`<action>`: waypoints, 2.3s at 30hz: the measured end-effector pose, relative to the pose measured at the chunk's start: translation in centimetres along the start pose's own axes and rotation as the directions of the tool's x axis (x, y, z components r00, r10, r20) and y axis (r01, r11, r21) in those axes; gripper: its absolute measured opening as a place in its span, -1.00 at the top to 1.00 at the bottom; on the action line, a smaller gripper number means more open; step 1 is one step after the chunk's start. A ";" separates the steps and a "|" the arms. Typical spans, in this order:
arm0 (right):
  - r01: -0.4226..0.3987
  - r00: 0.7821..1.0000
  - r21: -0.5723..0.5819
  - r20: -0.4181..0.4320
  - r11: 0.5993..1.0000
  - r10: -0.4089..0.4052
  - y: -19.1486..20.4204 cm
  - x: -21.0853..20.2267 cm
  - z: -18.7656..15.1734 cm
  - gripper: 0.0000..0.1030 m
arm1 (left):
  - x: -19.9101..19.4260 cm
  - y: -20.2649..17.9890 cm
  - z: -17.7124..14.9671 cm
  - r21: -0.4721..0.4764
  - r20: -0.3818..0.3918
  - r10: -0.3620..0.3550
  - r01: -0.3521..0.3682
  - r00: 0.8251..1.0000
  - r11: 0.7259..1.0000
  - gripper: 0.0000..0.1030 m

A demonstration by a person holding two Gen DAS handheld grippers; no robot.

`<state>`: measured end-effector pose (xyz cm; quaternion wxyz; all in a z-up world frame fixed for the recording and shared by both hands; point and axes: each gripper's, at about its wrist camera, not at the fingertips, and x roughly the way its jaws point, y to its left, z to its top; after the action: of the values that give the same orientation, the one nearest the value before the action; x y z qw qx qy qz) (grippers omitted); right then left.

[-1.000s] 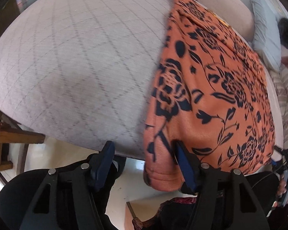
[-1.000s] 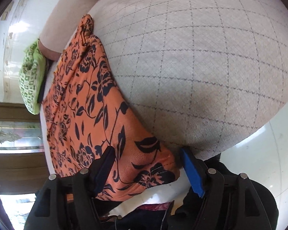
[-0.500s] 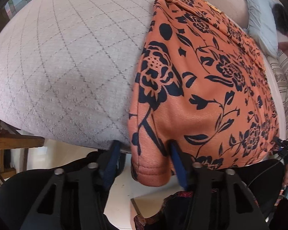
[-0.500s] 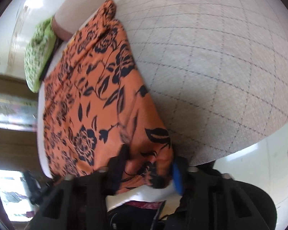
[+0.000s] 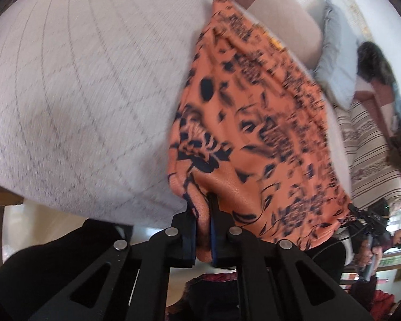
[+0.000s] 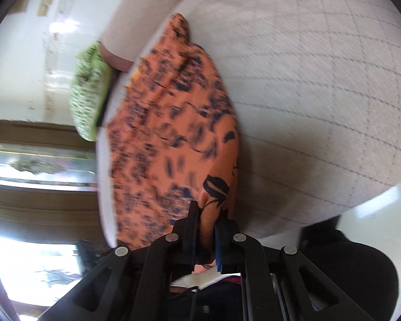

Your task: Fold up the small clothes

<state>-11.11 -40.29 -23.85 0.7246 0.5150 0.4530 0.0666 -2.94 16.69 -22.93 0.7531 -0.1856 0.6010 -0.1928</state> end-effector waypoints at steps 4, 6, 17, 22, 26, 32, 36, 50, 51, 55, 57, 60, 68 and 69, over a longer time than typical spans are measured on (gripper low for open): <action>-0.093 0.995 0.011 0.033 0.996 0.093 1.3 -0.8 0.9 0.81 | -1.5 -0.8 2.0 0.004 0.032 -0.067 0.067 0.997 0.998 0.85; -0.125 0.991 0.008 0.044 0.992 0.125 1.9 -0.9 1.5 0.81 | -2.1 -1.4 3.1 0.007 0.048 -0.088 0.088 0.995 0.996 0.85; -0.184 0.976 0.030 0.127 0.983 0.179 4.8 0.0 9.9 0.81 | -3.1 -3.4 13.8 0.009 0.108 -0.137 0.137 0.985 0.991 0.85; -0.171 0.971 0.048 0.176 0.984 0.160 6.5 1.9 17.9 0.81 | -1.5 -4.2 22.1 -0.013 0.125 -0.130 0.133 0.984 0.991 0.85; -0.154 0.966 0.072 0.219 0.985 0.135 7.3 4.5 25.6 0.81 | 0.9 -5.3 30.4 -0.022 0.144 -0.109 0.114 0.984 0.993 0.85; -0.159 0.962 0.194 0.250 0.968 0.108 4.1 11.8 34.9 0.81 | 8.5 -5.3 38.0 -0.070 0.105 -0.014 0.021 0.994 0.997 0.85; -0.209 0.973 0.371 0.174 0.905 0.153 0.2 17.0 37.6 0.74 | 13.4 -2.8 39.3 -0.198 0.034 0.012 -0.005 0.999 0.980 0.84; -0.280 0.890 0.139 0.409 0.950 0.202 2.7 6.6 33.2 -0.80 | 4.0 -6.9 32.1 -0.090 0.493 0.076 -0.036 0.867 0.995 -0.79; -0.229 0.909 0.085 0.376 0.970 0.181 4.7 6.6 32.4 -0.80 | 3.0 -7.4 31.1 -0.115 0.536 0.118 -0.066 0.836 0.991 -0.78; -0.026 0.969 -0.156 0.238 0.987 0.063 13.3 9.9 27.8 -0.71 | 2.9 -10.1 26.7 -0.120 0.528 0.191 -0.149 0.827 0.981 -0.78; 0.038 0.987 -0.254 0.159 0.966 0.003 16.7 13.7 25.2 -0.55 | 3.9 -10.0 24.6 -0.114 0.486 0.171 -0.131 0.857 0.985 -0.78; 0.156 0.988 -0.372 0.067 0.915 -0.141 19.7 21.2 21.3 -0.28 | 7.6 -9.4 22.4 -0.136 0.383 0.170 -0.127 0.908 0.983 -0.78; 0.353 0.929 -0.534 0.102 0.768 -0.356 25.3 35.0 20.8 0.05 | 10.1 -7.4 25.0 -0.149 0.319 0.238 -0.200 0.917 0.968 -0.78; 0.380 0.921 -0.520 0.133 0.765 -0.367 26.0 36.2 22.8 0.04 | 10.1 -7.3 25.5 -0.152 0.327 0.256 -0.217 0.910 0.964 -0.78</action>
<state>36.08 -23.54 -22.81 0.8431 0.1919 0.5009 0.0390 23.50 6.46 -22.27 0.8526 -0.1842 0.4880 -0.0308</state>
